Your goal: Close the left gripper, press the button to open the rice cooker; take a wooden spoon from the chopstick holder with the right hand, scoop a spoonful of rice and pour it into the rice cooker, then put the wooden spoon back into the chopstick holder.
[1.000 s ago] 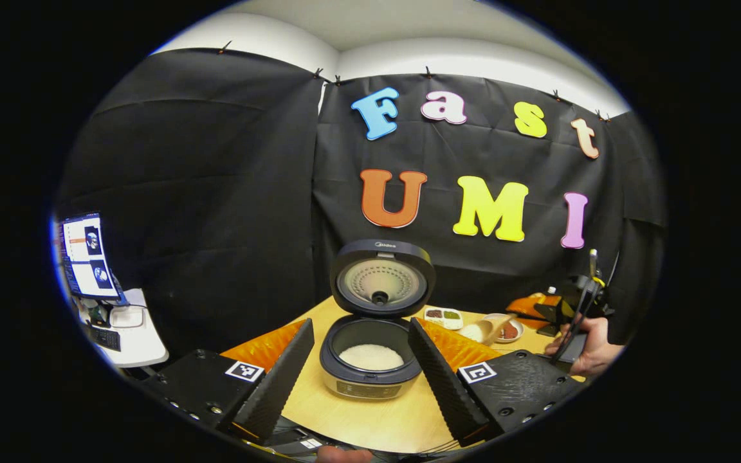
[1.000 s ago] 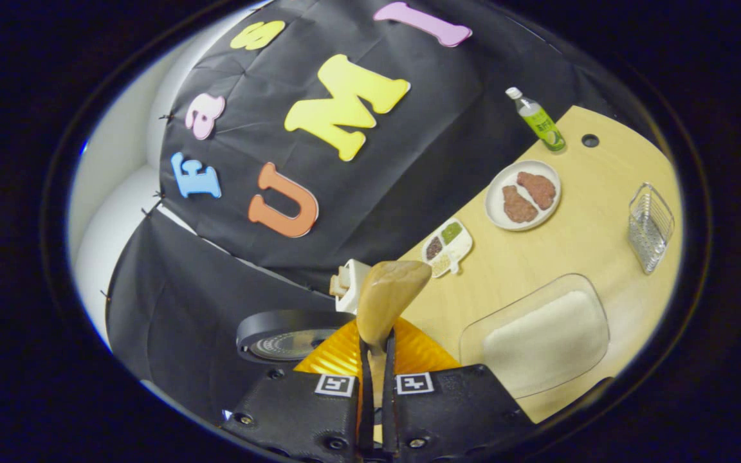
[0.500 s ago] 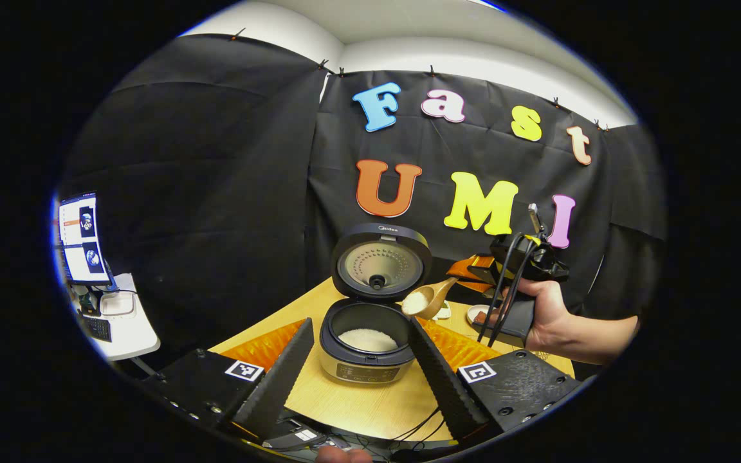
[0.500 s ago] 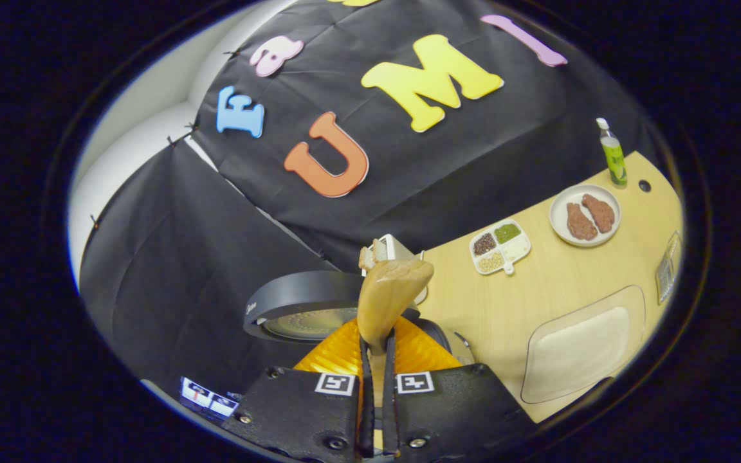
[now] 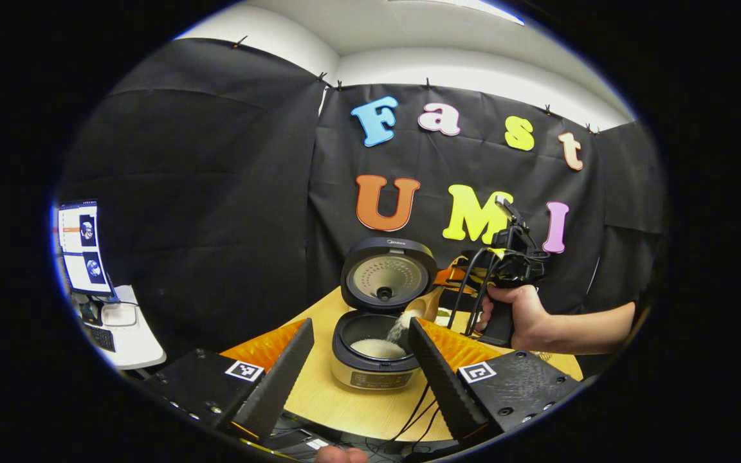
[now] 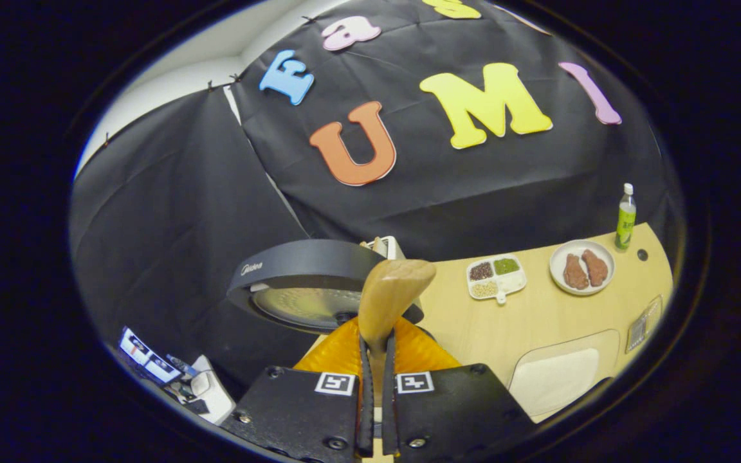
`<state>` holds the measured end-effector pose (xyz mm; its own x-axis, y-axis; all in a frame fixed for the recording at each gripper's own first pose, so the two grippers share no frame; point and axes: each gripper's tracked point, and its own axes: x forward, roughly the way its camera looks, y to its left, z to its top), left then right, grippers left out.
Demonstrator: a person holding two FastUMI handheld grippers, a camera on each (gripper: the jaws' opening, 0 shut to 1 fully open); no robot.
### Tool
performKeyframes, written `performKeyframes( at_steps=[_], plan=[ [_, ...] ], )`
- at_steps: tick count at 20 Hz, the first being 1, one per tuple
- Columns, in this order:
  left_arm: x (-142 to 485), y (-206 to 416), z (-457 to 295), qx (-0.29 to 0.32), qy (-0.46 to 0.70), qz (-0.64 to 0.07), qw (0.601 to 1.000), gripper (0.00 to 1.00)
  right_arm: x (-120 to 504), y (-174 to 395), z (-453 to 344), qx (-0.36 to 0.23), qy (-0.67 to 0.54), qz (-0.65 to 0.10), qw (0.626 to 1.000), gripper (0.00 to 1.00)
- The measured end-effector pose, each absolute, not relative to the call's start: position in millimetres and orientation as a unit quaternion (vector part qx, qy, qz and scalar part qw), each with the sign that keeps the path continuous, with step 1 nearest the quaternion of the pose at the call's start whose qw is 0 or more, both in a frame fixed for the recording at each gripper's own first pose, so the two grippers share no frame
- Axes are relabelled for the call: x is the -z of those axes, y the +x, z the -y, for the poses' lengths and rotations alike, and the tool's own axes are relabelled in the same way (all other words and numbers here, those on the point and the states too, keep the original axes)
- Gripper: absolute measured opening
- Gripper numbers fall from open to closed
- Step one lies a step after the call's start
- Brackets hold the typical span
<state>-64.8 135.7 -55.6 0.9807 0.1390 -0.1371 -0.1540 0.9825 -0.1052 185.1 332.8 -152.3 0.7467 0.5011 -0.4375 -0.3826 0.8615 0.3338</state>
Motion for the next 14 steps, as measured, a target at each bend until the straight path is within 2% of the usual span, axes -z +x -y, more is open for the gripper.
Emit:
performKeyframes(
  at_steps=[14],
  plan=[
    [65.5, -74.9, -136.7, -0.048, -0.052, -0.060, 0.996, 0.95, 138.9, 181.1, -357.8, -0.267, -0.079, -0.154, 0.948, 0.11]
  ],
)
